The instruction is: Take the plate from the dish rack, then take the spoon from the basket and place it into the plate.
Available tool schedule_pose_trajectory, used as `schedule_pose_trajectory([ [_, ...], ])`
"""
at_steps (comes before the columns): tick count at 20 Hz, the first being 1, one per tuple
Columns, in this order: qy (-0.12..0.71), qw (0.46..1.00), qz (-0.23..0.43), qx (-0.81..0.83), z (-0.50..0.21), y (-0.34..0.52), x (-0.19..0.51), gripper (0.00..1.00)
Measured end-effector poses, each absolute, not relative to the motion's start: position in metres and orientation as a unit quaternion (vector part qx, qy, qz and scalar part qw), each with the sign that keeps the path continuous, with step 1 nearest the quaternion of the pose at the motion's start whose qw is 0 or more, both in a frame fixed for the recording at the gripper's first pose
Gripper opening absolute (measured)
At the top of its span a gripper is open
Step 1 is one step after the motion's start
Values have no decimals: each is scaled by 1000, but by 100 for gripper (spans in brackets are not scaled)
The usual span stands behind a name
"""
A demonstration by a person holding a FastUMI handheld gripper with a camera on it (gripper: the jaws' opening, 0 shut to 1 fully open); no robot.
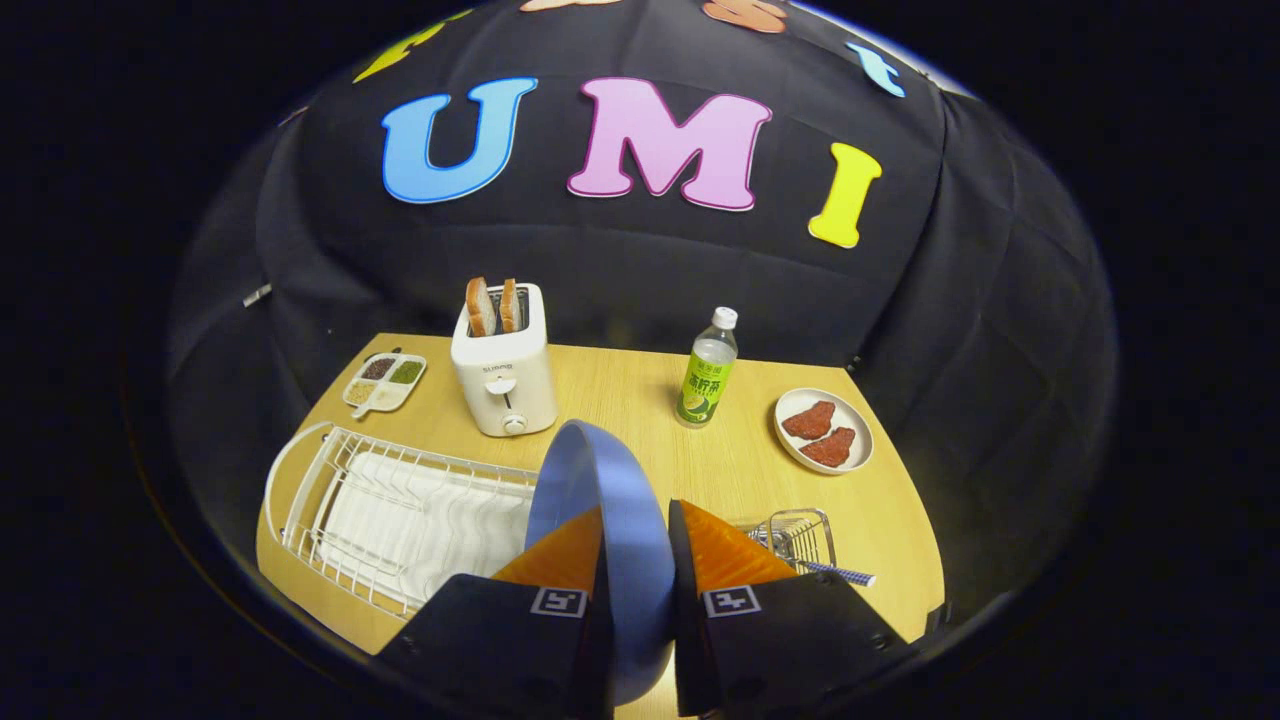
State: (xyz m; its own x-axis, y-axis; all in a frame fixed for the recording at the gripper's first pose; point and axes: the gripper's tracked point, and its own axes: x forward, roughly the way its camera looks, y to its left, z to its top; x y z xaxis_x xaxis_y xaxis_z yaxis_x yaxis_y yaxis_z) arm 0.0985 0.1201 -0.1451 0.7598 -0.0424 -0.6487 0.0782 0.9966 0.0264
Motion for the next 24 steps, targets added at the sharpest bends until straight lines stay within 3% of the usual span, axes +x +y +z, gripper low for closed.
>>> schedule_pose_trajectory([
  [7, 361, 918, 18, 164, -153, 59, 24, 27],
  [14, 411, 873, 54, 256, -216, -2, -42, 27],
  [24, 466, 825, 139, 288, -324, -14, -25, 28],
])
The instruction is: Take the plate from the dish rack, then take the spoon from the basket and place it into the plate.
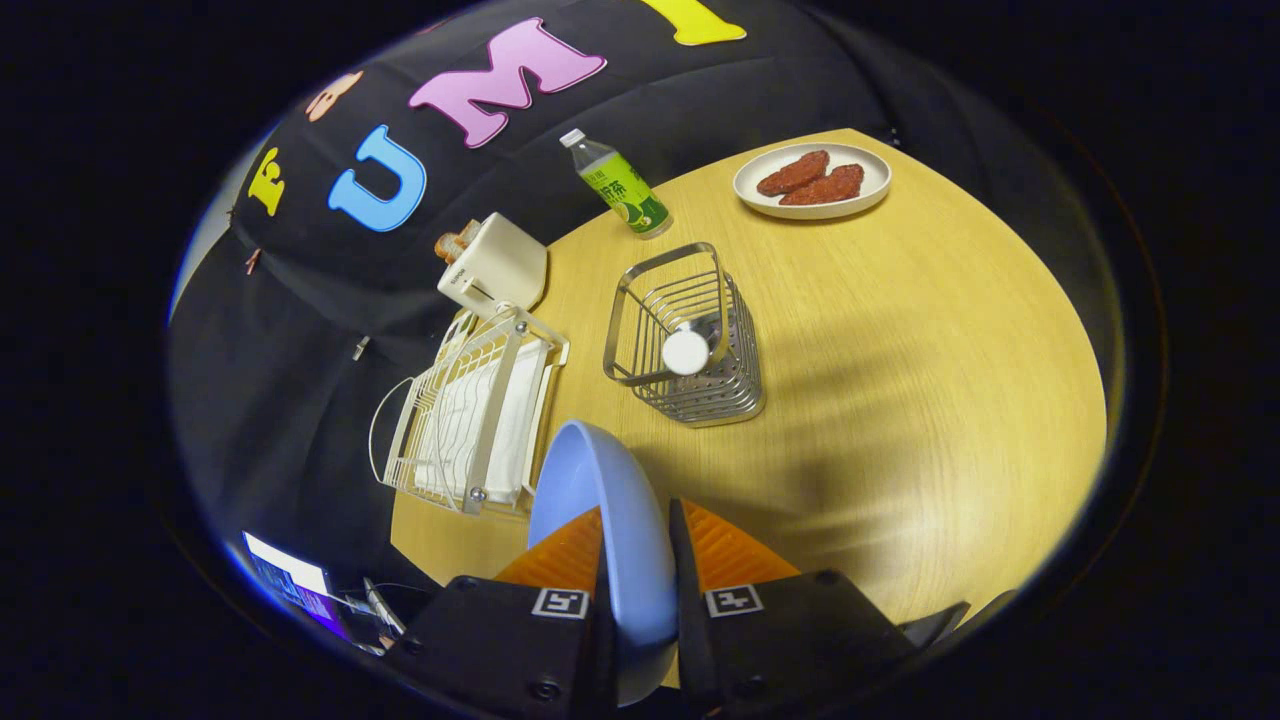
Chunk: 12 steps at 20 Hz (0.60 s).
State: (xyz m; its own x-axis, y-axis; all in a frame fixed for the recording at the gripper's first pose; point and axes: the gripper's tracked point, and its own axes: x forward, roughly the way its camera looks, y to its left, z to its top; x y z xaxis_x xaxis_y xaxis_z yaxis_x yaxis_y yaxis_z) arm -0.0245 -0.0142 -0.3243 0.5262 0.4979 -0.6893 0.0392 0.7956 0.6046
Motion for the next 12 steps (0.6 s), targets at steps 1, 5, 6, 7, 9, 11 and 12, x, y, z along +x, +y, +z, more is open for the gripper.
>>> schedule_pose_trajectory([
  [1, 470, 824, 146, 280, -333, -13, -22, 28],
  [5, 479, 815, 157, 285, -351, -16, -20, 29],
  [6, 480, 813, 159, 289, -351, -18, -21, 29],
  [7, 482, 812, 158, 288, -354, -19, -21, 29],
  [9, 478, 818, 161, 276, -356, -24, -21, 31],
  [11, 472, 829, 156, 257, -360, -35, -17, 40],
  [12, 467, 834, 153, 250, -359, -41, -16, 47],
])
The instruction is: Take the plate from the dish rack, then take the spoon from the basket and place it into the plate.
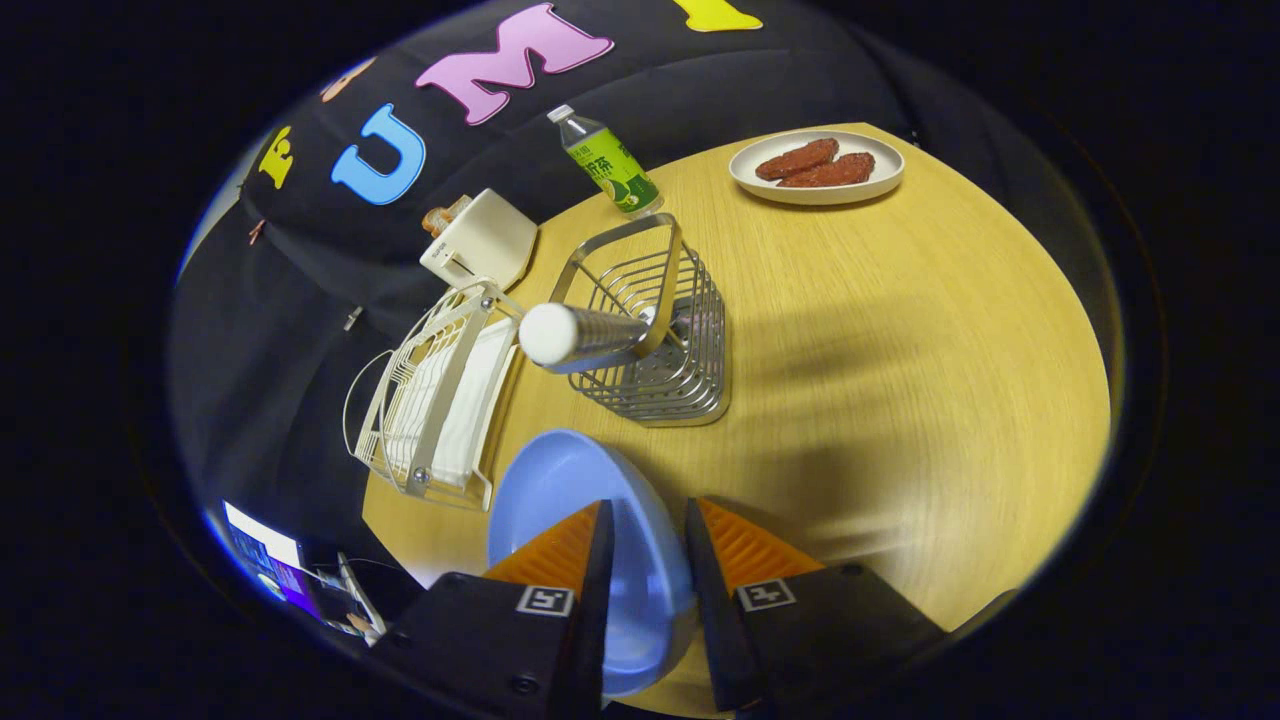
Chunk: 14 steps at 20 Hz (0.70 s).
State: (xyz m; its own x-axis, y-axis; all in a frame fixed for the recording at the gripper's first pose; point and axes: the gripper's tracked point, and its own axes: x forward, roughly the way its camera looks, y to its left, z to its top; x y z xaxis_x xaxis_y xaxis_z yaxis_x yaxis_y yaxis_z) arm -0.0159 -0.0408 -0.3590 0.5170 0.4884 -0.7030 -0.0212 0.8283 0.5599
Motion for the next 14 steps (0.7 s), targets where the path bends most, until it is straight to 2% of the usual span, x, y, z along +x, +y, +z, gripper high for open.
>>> schedule_pose_trajectory([
  [3, 432, 856, 156, 236, -343, -55, -9, 70],
  [4, 413, 870, 157, 219, -336, -61, -5, 90],
  [5, 388, 886, 162, 198, -326, -67, -2, 95],
  [9, 287, 930, 184, 138, -284, -78, 5, 98],
  [14, 171, 958, 217, 76, -243, -71, 23, 98],
])
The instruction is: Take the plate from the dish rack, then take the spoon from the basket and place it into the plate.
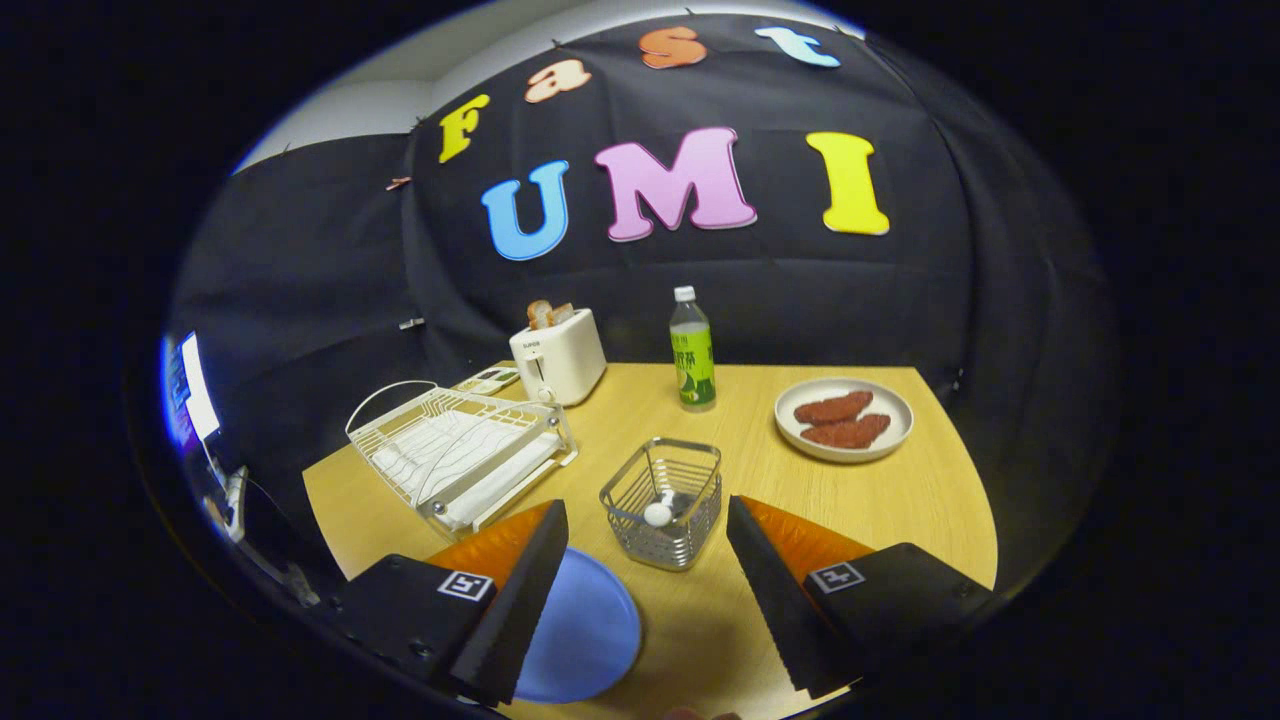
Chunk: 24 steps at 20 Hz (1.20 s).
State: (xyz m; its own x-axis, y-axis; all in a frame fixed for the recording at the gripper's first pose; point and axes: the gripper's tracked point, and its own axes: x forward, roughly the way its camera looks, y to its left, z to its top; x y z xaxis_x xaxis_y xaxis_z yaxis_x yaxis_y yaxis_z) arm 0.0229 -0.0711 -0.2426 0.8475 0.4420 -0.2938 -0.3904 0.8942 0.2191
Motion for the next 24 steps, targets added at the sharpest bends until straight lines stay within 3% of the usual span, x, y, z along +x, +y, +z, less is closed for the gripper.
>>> schedule_pose_trajectory([
  [11, 119, 968, 221, 20, -267, -55, 75, 98],
  [13, 112, 968, 225, 14, -271, -51, 78, 95],
  [16, 105, 970, 217, 9, -276, -53, 82, 78],
  [19, 105, 971, 214, 13, -280, -50, 86, 74],
  [21, 106, 971, 212, 13, -283, -48, 88, 61],
  [24, 97, 974, 206, 8, -280, -47, 92, 33],
])
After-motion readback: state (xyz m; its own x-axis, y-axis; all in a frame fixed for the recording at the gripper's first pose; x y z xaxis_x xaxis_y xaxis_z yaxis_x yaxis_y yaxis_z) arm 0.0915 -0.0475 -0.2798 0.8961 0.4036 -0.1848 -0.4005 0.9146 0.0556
